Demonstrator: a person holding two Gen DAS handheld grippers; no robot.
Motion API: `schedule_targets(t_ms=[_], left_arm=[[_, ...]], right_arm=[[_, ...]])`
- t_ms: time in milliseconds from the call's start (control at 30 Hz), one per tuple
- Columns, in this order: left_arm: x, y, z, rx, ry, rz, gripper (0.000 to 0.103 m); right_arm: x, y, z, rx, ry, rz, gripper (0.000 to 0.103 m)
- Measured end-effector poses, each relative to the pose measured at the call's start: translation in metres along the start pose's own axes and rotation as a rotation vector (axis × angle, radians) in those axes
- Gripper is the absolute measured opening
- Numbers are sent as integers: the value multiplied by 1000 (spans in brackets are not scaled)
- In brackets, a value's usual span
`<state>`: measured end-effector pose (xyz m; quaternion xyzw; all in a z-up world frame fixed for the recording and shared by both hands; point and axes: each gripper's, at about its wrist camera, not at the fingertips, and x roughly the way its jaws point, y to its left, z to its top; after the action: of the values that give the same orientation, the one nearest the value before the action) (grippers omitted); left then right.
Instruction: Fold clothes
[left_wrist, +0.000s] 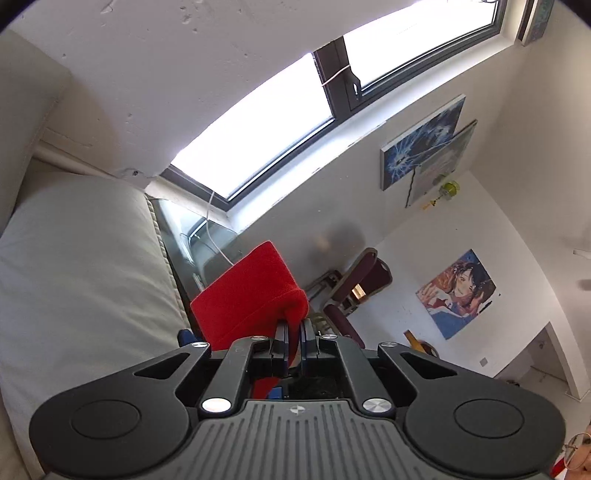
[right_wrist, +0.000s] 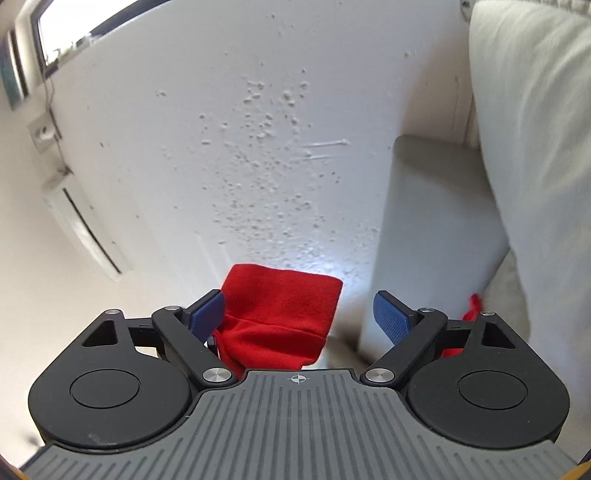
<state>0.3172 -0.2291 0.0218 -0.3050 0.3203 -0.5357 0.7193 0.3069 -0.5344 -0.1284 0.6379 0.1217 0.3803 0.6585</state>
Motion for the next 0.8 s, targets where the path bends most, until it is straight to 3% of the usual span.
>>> schedule_targets(t_ms=[67,133,167,300,333,367,400,467,600,800], left_arm=[[0,1,-4,-25,-6,-15,3],[-2,11,-2,-56,-24,17,3],[-3,15,-2,-72,-33,33,3],[-7,34,0,-134,-68,96,7],[-8,39,1,-150,-77,112,19],[-10,42,1,-159,-86,135,34],[-15,41,3,-149,-99,178,39],[-26,38,5,-126,-121,261,41],[-46,27,-5,-34,-76,424,46],[-62,18,-62,191,128,734,46]], right_arm=[[4,-5,-4,25,34,51,88],[7,-8,-8,38,74,70,84],[9,-8,-10,29,88,67,78],[13,3,-13,-96,38,-5,13],[15,7,-11,-132,7,-32,9],[15,10,-9,-167,-23,-57,8],[13,15,-8,-190,-49,-69,7],[6,27,-5,-235,-113,-106,5],[-9,51,0,-311,-258,-211,4],[-36,90,-4,-412,-500,-416,4]])
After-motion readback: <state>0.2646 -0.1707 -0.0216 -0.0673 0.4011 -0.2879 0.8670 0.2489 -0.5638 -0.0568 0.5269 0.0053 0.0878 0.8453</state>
